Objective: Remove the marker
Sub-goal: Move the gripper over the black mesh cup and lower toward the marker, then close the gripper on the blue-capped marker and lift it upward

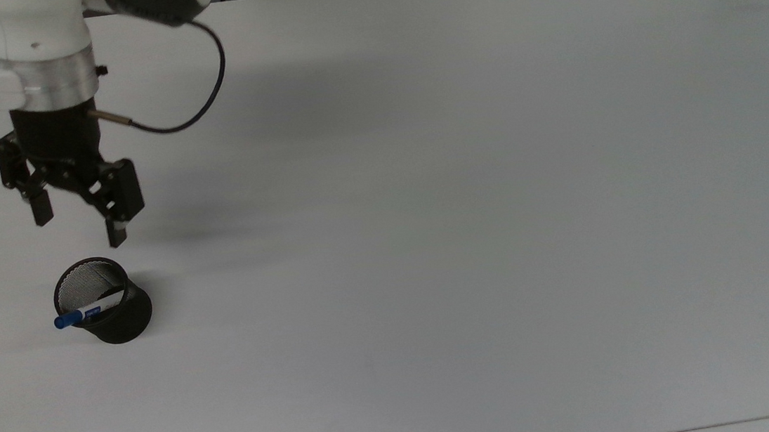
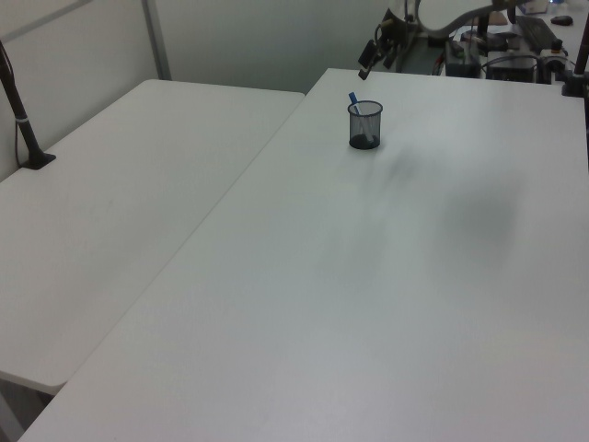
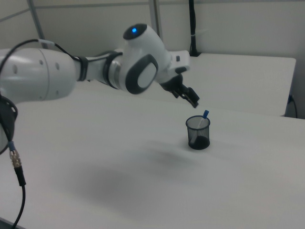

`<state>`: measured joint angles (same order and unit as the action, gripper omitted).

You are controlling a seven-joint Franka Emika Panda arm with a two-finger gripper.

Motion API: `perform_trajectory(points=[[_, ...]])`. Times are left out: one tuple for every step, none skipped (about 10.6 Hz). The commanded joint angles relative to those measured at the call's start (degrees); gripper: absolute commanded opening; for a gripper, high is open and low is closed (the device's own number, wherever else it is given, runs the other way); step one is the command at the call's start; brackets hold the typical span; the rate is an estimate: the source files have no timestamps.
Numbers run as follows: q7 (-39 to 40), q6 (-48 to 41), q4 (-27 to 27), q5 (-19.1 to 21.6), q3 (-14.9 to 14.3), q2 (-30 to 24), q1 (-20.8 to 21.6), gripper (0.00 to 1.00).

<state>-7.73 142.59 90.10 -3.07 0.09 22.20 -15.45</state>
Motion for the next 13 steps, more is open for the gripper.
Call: perform_trajectory(points=[[-2.03, 10.05, -1.07, 0.35, -3.25, 5.21, 0.78, 0.96], [-2.12, 13.65, -1.07, 0.35, -3.78, 7.05, 0.86, 0.95], [-2.12, 16.9, -1.07, 0.44, -4.22, 8.46, 0.86, 0.92], [-2.12, 18.67, -1.07, 0.52, -4.4, 9.52, 0.86, 0.9], [-2.2, 20.0, -1.59, 0.7, -4.4, 10.66, 1.04, 0.87], [-2.55, 22.36, -1.77, 0.88, -4.4, 11.46, 1.21, 0.85], [-4.04, 23.69, -1.77, 0.53, -4.4, 12.34, 1.39, 0.82], [-4.4, 24.22, -1.86, 0.35, -4.4, 12.78, 2.0, 0.79], [-4.4, 25.36, -2.38, 0.35, -4.4, 13.66, 2.18, 0.71], [-4.4, 26.5, -2.56, 0.35, -4.4, 14.36, 2.36, 0.6], [-4.4, 27.65, -2.65, 0.35, -4.4, 14.98, 2.71, 0.47], [-4.4, 29.4, -2.57, 0.35, -4.4, 15.33, 2.88, 0.39], [-4.4, 30.28, -2.57, 0.35, -4.4, 15.94, 3.06, 0.33]])
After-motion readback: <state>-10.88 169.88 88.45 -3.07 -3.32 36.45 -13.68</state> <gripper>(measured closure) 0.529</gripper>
